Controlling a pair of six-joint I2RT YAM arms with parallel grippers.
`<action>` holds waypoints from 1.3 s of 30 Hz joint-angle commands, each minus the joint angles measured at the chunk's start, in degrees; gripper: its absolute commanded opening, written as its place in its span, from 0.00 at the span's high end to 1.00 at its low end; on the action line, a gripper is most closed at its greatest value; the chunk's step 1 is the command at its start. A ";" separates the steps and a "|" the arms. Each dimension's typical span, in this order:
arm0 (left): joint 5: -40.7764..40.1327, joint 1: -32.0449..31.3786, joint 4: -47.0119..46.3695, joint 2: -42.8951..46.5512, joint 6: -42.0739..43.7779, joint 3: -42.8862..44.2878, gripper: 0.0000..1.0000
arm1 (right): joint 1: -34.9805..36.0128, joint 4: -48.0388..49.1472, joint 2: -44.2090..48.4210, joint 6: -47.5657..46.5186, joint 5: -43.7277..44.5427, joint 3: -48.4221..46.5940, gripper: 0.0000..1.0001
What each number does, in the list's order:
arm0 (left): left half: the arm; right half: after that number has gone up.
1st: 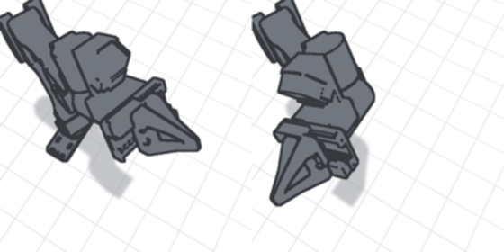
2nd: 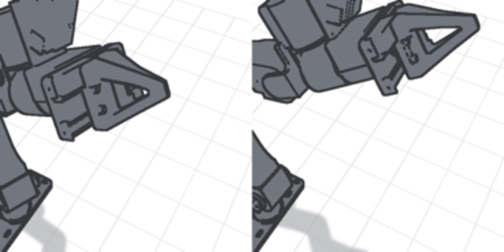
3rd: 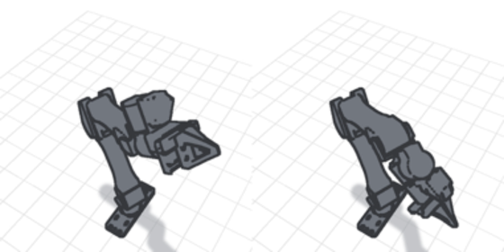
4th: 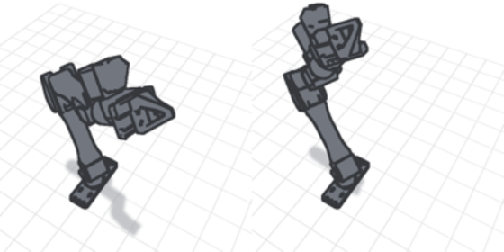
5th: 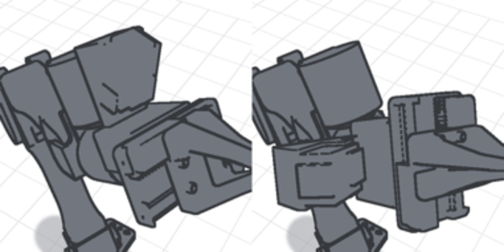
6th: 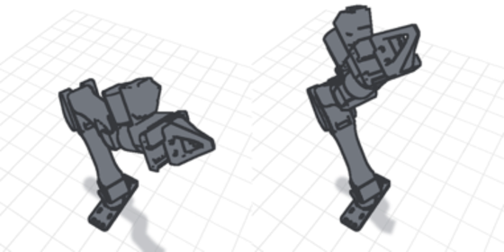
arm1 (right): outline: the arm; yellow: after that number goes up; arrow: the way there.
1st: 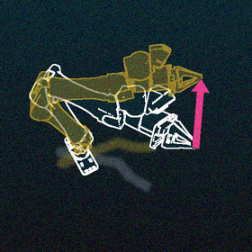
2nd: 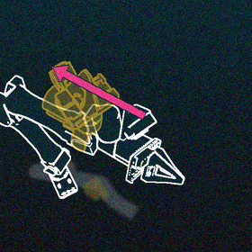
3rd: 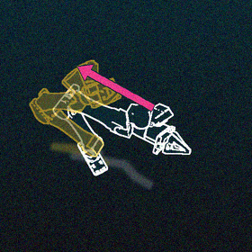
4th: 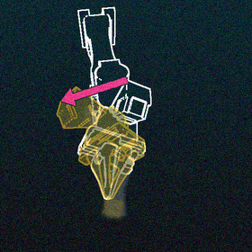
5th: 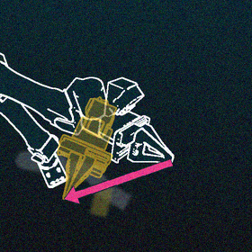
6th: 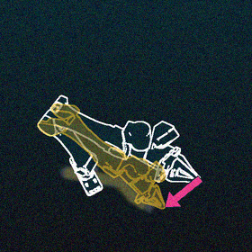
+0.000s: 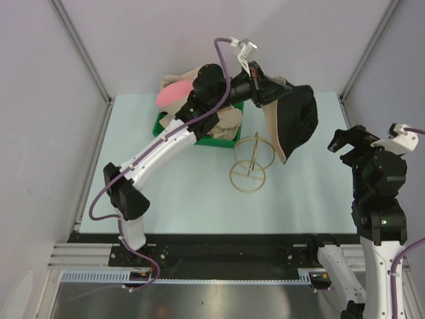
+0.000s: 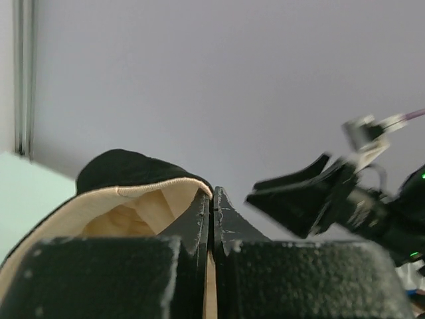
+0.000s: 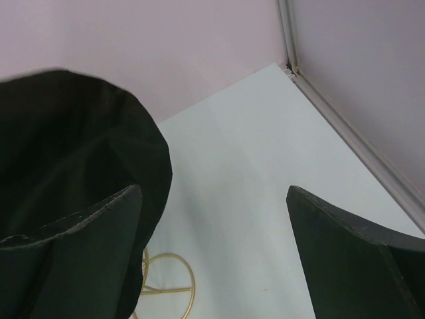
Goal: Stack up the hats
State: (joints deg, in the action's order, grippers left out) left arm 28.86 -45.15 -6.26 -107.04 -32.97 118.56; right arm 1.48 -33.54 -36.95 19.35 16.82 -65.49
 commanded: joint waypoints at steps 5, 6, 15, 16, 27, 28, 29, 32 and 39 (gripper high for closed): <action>-0.30 2.25 -2.61 13.94 5.03 -29.16 1.00 | -0.16 -1.88 1.70 0.86 -0.82 0.80 0.04; -0.21 2.78 -3.05 15.19 4.59 -31.18 0.99 | -0.07 -1.79 1.70 1.12 -1.17 0.98 0.04; -9.07 5.06 -2.96 27.49 5.29 -48.84 1.00 | -0.07 0.31 -0.75 1.13 -5.65 1.33 0.04; -9.70 5.59 -3.14 27.85 4.24 -49.47 1.00 | -0.16 0.66 -1.10 1.21 -6.09 1.42 0.04; -17.26 11.74 0.29 30.40 2.65 -56.32 1.00 | 0.72 5.14 -3.74 1.21 -16.19 5.46 0.05; -17.00 12.10 0.29 30.40 2.65 -57.03 1.00 | 1.16 5.59 -3.83 1.21 -18.38 6.07 0.05; -17.17 12.27 0.55 30.40 2.74 -57.65 1.00 | 1.51 5.85 -4.09 1.39 -19.10 6.69 0.05; -18.31 12.36 1.78 31.10 3.44 -59.50 1.00 | 2.91 6.56 -4.45 2.00 -20.25 8.01 0.05; -22.97 12.54 2.83 34.18 3.71 -67.31 0.99 | 7.48 7.61 -6.11 2.27 -18.84 8.63 0.06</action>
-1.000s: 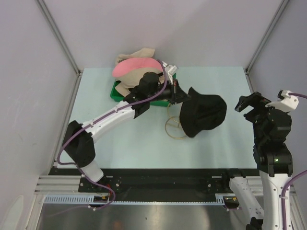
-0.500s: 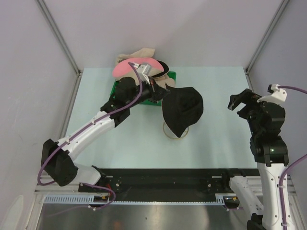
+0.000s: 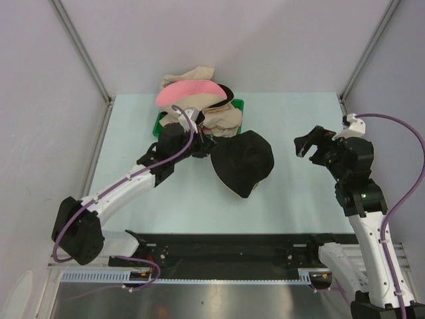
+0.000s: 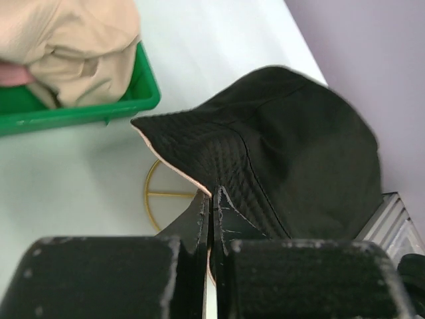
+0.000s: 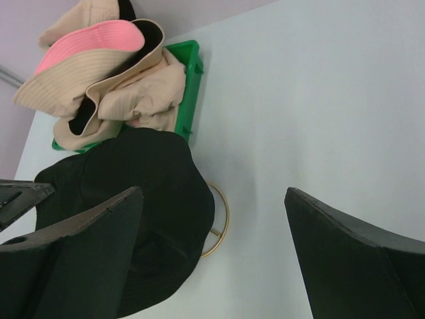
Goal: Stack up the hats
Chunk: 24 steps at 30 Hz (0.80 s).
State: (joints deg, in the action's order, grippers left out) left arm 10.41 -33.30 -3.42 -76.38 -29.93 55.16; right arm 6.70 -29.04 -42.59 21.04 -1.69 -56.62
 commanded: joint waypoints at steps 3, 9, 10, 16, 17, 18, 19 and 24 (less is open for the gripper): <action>-3.57 0.69 -0.70 3.61 0.49 -6.80 1.00 | 3.84 3.63 -0.92 0.32 1.25 -0.33 0.07; -2.77 0.69 -3.69 3.43 0.49 -12.25 1.00 | 5.34 4.51 -2.59 0.41 1.61 -0.77 0.07; -3.03 0.60 -4.13 3.17 0.49 -12.87 1.00 | 5.69 4.69 -2.85 0.15 1.61 -0.86 0.07; -1.45 0.43 -7.21 0.88 0.67 -14.11 1.00 | 7.01 4.95 -3.99 0.14 3.71 -1.04 0.07; -1.54 0.34 -7.65 0.01 0.67 -14.11 1.00 | 7.36 5.13 -4.17 0.06 3.89 -0.95 0.07; -1.62 0.34 -8.52 -0.52 0.84 -14.20 1.00 | 7.54 5.22 -4.43 0.14 3.89 -1.03 0.07; -1.63 0.43 -8.79 -1.13 0.84 -14.29 1.00 | 7.80 5.39 -4.61 0.23 4.15 -1.04 0.07; -0.92 -0.62 -9.93 -4.39 1.81 -15.51 1.00 | 9.12 5.83 -5.22 0.32 5.47 -0.86 0.07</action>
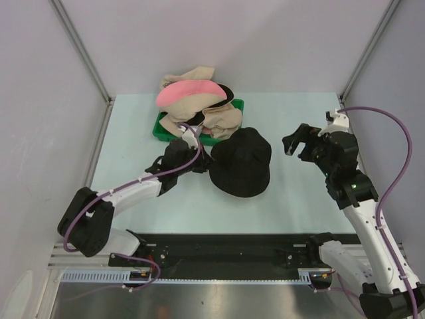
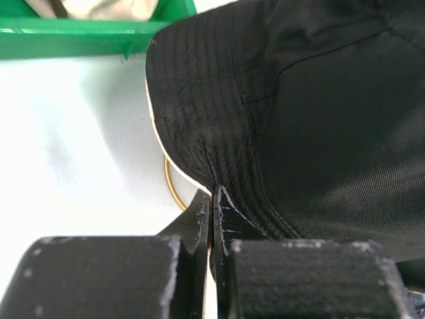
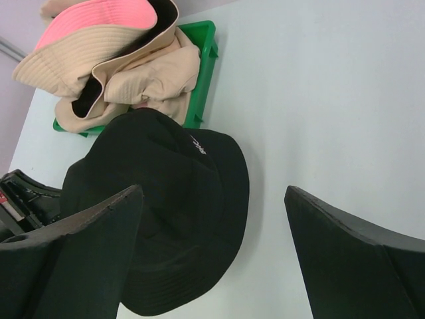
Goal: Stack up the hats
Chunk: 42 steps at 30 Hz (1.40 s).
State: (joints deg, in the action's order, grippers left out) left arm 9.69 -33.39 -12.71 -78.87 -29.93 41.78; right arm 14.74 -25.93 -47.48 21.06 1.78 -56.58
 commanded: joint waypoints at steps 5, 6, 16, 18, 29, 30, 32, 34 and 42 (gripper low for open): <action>-0.90 -0.80 -0.57 -0.41 1.37 -3.55 1.00 | 1.78 3.34 -1.29 -0.05 2.35 -0.73 0.07; -1.60 -0.72 -0.21 0.55 1.37 -3.37 1.00 | 2.04 3.52 -1.30 -0.14 2.35 -0.73 0.07; -14.33 2.44 17.26 16.17 0.58 -3.11 0.08 | 2.66 7.12 -2.00 -0.76 2.70 0.59 0.07; -16.62 3.94 22.89 19.62 0.93 -2.85 0.03 | 2.57 7.48 -2.09 -0.76 3.23 1.12 0.07; -28.68 6.40 25.63 14.82 19.90 16.27 0.02 | 2.57 9.85 -2.53 -1.02 7.01 1.56 0.07; -28.24 7.19 25.02 10.80 20.70 18.49 0.02 | 2.57 9.94 -2.79 -0.76 6.83 1.38 0.07; -25.80 9.03 21.78 7.26 24.03 24.89 0.01 | 2.57 9.94 -2.79 -0.49 6.48 1.03 0.07; -20.71 12.09 20.27 0.76 26.14 29.47 0.00 | 2.57 9.68 -3.05 -0.93 6.04 0.42 0.07; 1.98 20.20 29.66 -24.20 29.76 60.59 0.00 | 2.40 7.83 -4.98 -4.01 3.94 -3.45 0.06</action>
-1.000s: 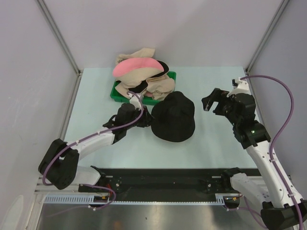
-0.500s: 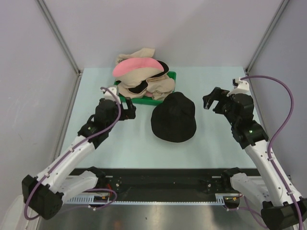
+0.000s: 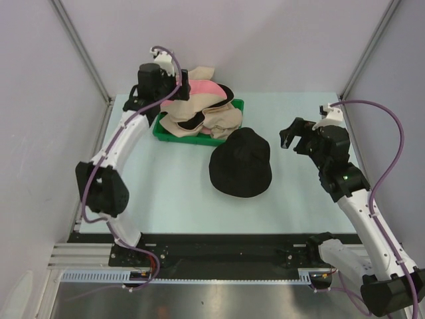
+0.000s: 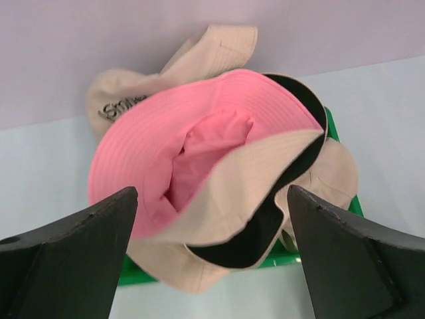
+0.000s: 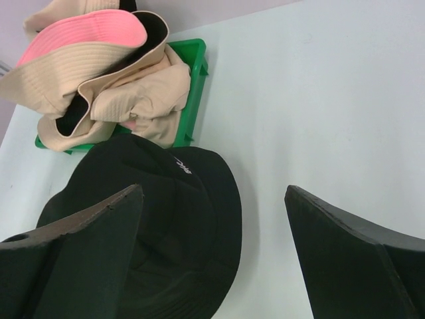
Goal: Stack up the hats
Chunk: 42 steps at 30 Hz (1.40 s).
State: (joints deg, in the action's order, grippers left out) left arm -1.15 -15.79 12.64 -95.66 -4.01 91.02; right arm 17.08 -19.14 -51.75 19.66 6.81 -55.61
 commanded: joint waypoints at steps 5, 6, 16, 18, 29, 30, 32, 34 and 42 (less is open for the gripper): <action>20.13 4.37 14.41 -20.24 7.43 27.42 0.02 | -0.38 0.94 -1.87 -1.91 -0.22 -5.12 0.06; 20.22 4.37 15.38 -21.14 7.87 28.41 0.02 | -0.56 1.46 -1.95 -0.95 -0.04 -4.77 0.06; 26.29 4.63 19.35 -21.33 9.46 22.29 0.03 | -1.35 2.70 -4.85 0.64 -0.92 -4.59 0.06; 25.58 4.63 19.43 -21.15 9.55 21.30 0.06 | -1.44 2.88 -5.12 0.56 -1.18 -4.42 0.06; 27.42 4.63 17.16 -13.96 4.37 21.21 1.00 | -1.35 2.70 -3.19 0.56 -1.27 -3.97 0.06; 27.95 4.63 14.45 -12.46 0.45 21.21 1.00 | -1.44 2.61 -3.10 0.12 -1.36 -4.24 0.06; 29.44 4.54 9.01 -7.91 -5.18 21.04 1.00 | -1.44 2.09 -3.01 -0.58 -1.62 -5.11 0.06; 29.71 4.10 5.30 -5.17 -8.98 20.43 1.00 | -1.26 2.17 -3.01 -0.94 -1.88 -5.64 0.06; 18.04 -8.19 0.71 6.44 -18.74 19.55 1.00 | -0.82 2.88 -1.43 -0.33 -0.49 -4.24 0.06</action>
State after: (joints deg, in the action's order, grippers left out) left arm 22.59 -16.32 18.13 -94.43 -15.11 110.24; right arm 15.92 -18.50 -55.27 19.55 4.91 -58.74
